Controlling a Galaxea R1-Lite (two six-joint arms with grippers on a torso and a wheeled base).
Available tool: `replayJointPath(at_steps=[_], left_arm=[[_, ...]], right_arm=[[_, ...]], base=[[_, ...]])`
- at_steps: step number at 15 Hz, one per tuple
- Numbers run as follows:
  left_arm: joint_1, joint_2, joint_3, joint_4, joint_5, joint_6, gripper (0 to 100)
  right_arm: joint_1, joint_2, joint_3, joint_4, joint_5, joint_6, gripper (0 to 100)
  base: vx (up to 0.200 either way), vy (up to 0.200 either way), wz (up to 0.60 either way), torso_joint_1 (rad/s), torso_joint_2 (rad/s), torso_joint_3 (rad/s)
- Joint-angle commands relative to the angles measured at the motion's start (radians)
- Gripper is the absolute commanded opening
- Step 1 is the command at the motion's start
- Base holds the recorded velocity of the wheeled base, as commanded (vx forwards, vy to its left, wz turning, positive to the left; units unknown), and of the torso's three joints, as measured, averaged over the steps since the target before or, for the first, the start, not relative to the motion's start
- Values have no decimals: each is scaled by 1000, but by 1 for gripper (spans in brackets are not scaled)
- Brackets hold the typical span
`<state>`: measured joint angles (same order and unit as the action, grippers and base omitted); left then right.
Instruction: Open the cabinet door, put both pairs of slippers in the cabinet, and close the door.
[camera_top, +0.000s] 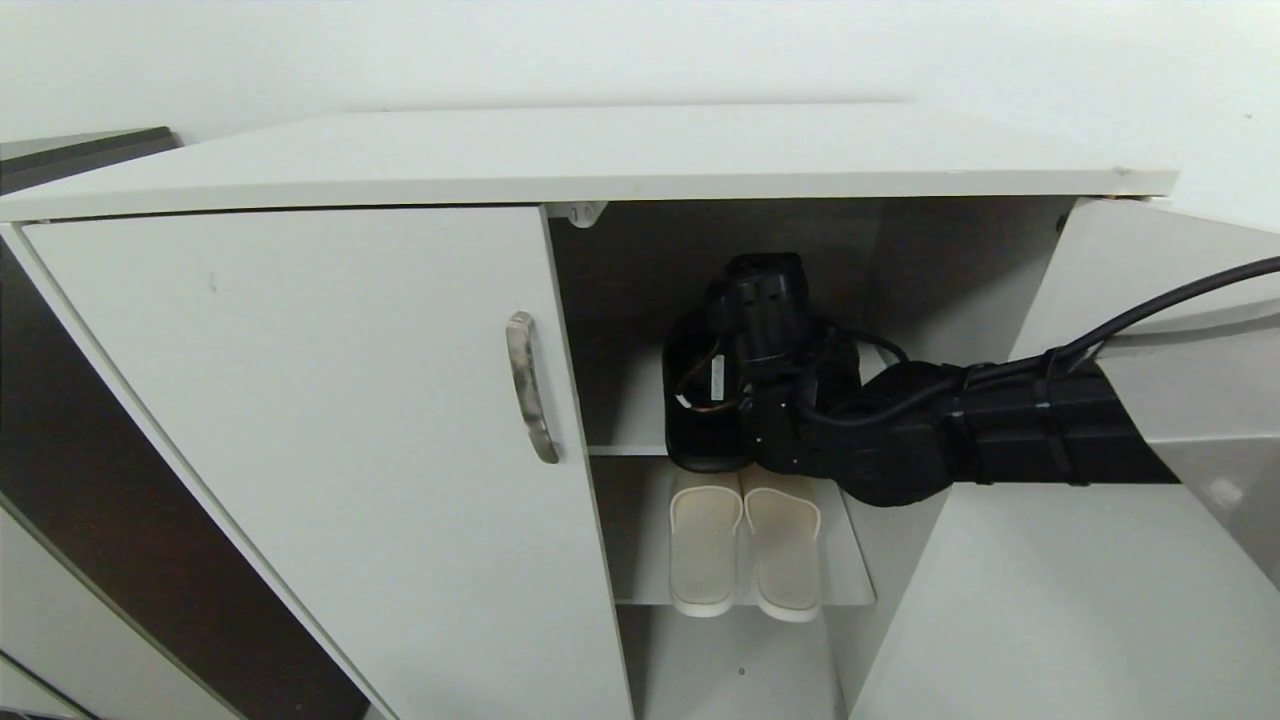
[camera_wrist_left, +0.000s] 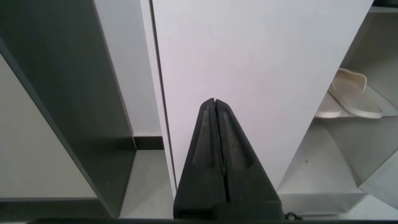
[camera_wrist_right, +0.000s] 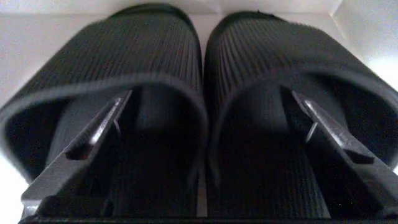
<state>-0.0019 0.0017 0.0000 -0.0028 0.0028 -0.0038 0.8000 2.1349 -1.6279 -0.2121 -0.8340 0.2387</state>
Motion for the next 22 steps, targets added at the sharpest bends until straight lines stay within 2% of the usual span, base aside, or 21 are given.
replayJointPath(at_steps=[1, 5, 6, 10, 12, 19, 22], left_arm=[[0, 0, 0, 0, 0, -1, 0], [0, 0, 0, -2, 0, -1, 0], [-1, 0, 0, 0, 0, -1, 0], [0, 0, 0, 0, 0, -1, 0], [0, 0, 0, 0, 3, 2, 0], [0, 0, 0, 0, 2, 1, 0], [0, 0, 0, 0, 2, 1, 0]], right_arm=[[33, -112, 77, -1, -13, 2, 100], [113, -294, 324, -18, -8, 5, 100], [128, -337, 405, -41, -7, 5, 0], [180, -475, 658, -139, 12, 2, 0], [197, -518, 730, -174, 62, -9, 0], [203, -486, 747, -179, 73, 2, 0], [203, -451, 752, -228, 69, -1, 0]], base=[[0, 0, 0, 0, 0, 0], [0, 0, 0, 0, 0, 0], [0, 0, 0, 0, 0, 0], [0, 0, 0, 0, 0, 0], [0, 0, 0, 0, 0, 0], [0, 0, 0, 0, 0, 0], [0, 0, 0, 0, 0, 0]])
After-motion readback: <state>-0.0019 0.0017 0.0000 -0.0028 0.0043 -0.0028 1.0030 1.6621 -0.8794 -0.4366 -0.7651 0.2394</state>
